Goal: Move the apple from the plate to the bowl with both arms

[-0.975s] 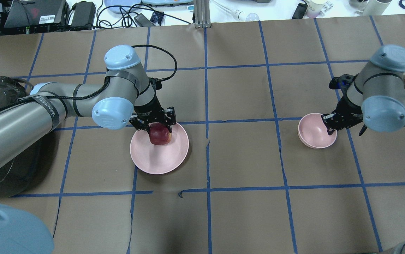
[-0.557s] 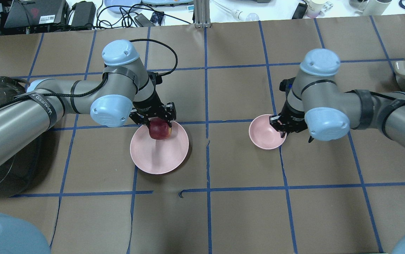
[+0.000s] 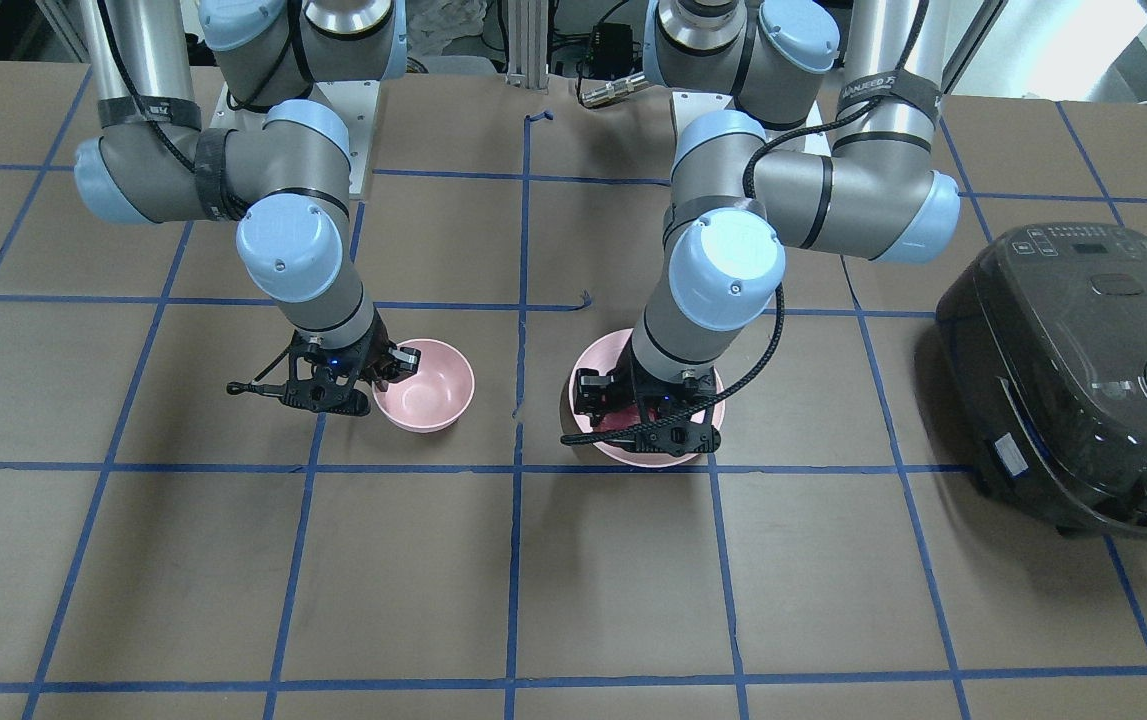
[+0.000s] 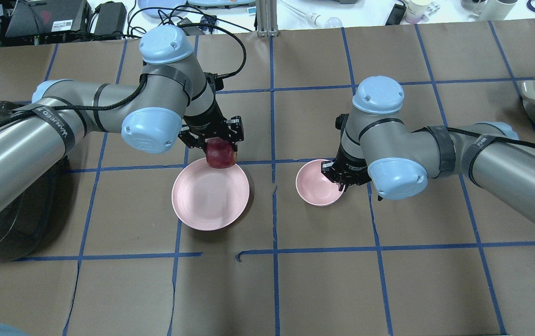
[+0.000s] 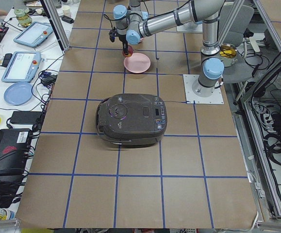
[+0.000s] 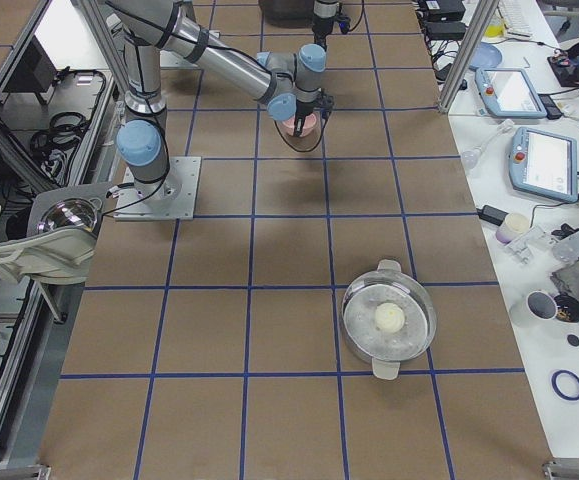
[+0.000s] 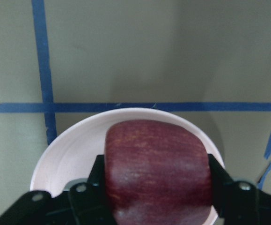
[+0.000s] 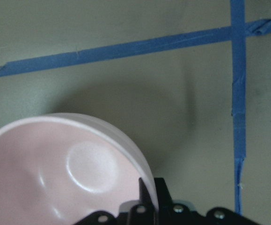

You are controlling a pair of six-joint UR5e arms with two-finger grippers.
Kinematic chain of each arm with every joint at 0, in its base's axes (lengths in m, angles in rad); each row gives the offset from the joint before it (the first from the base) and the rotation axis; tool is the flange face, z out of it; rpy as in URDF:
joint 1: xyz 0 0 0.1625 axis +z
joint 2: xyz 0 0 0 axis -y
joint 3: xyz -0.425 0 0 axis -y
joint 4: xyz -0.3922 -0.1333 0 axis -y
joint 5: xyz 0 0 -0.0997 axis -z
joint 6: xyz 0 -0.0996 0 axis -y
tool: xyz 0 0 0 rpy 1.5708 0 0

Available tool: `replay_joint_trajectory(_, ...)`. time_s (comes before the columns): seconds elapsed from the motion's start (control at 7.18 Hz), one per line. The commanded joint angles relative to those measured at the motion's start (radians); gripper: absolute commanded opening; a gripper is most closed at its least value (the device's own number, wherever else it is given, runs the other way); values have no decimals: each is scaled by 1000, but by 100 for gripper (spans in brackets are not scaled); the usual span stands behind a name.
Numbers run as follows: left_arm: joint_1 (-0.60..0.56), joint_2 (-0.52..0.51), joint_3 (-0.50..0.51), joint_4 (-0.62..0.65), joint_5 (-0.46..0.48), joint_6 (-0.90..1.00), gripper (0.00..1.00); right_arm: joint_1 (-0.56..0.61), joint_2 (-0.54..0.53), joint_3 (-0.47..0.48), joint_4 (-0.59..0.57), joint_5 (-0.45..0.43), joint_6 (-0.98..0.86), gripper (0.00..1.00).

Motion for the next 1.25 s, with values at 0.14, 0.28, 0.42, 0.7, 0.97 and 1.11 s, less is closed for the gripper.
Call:
replay_joint_trajectory(0.14, -58, -12, 15, 5, -119, -90, 8, -10, -3, -56, 11, -51, -15, 100)
replay_joint_trajectory(0.28, -102, -16, 16, 23, -124, -111, 8, -24, -3, -109, 16, -141, -50, 100)
replay_joint_trajectory(0.42, -144, -19, 18, 56, -124, -166, 6, -49, -5, -161, 55, -142, -53, 100)
replay_joint_trajectory(0.7, -221, -24, 25, 110, -127, -262, 4, -56, -78, -329, 313, -139, -56, 100)
replay_joint_trajectory(0.97, -271, -59, 28, 230, -168, -383, 3, -46, -147, -544, 629, -126, -53, 100)
replay_joint_trajectory(1.11, -287, -80, 27, 288, -171, -449, 3, -44, -177, -604, 682, -125, -53, 100)
